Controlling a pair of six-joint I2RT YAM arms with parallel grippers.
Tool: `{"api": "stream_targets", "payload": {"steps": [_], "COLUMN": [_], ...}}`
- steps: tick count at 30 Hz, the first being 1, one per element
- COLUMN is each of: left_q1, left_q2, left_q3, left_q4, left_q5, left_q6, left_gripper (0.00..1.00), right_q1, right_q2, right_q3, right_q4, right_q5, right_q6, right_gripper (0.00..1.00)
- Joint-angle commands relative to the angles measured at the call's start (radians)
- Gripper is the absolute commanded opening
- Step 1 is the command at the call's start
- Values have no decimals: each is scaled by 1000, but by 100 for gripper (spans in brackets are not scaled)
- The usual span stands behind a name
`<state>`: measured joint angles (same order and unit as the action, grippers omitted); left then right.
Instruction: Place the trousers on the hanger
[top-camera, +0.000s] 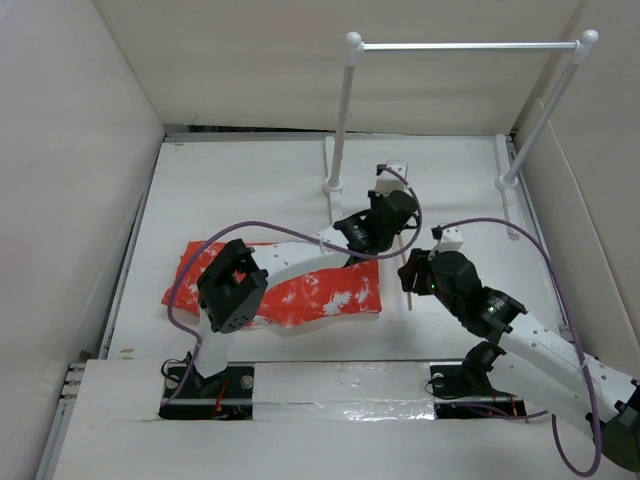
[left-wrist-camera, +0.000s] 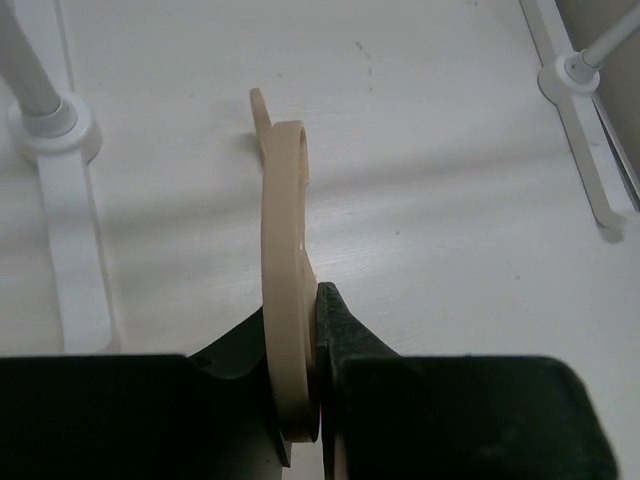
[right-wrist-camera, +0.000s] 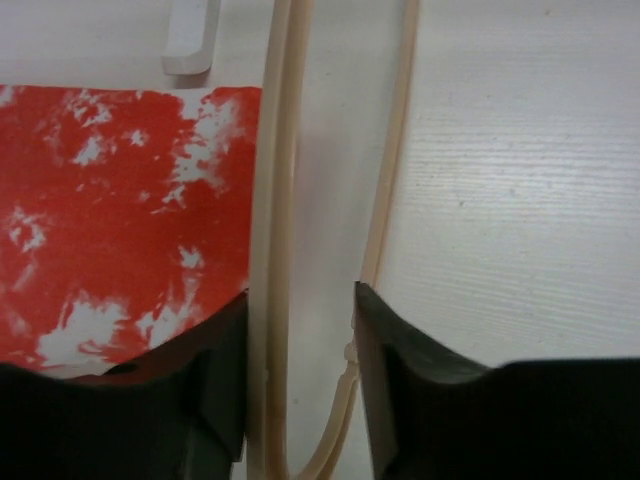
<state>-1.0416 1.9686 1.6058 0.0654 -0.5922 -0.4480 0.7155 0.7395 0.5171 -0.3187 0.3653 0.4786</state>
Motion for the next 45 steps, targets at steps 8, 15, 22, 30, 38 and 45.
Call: {"api": "stream_targets", "payload": {"steps": [8,15,22,30,38,45], "left_q1": [-155,-280,-334,-333,-273,-264], "left_q2": [-347,-392,-361,-290,-289,-290], "left_q3": [-415,-500,-511,-556,-668,-701], "left_q4": [212,159,19,-72,167,174], "left_q5": [-240,-360,-491,-595,-497,-489], "left_q6": [-239,-381,-573,-736,-592,-581], "left_gripper": [0,0,0,0,0,0], "right_q1": [36,36,36,36,7,-63], "right_q2": [-265,-391,-401,-135,78,271], "right_q3": [60,96,43,-54,-118,-120], "right_q4": [-99,-191,-120,84,344,500], "right_q5": [-87,-163,-179,-166,-242,-321], "right_q6": [22,32,38,20,41,52], "right_gripper": [85,67,0,0,46,52]}}
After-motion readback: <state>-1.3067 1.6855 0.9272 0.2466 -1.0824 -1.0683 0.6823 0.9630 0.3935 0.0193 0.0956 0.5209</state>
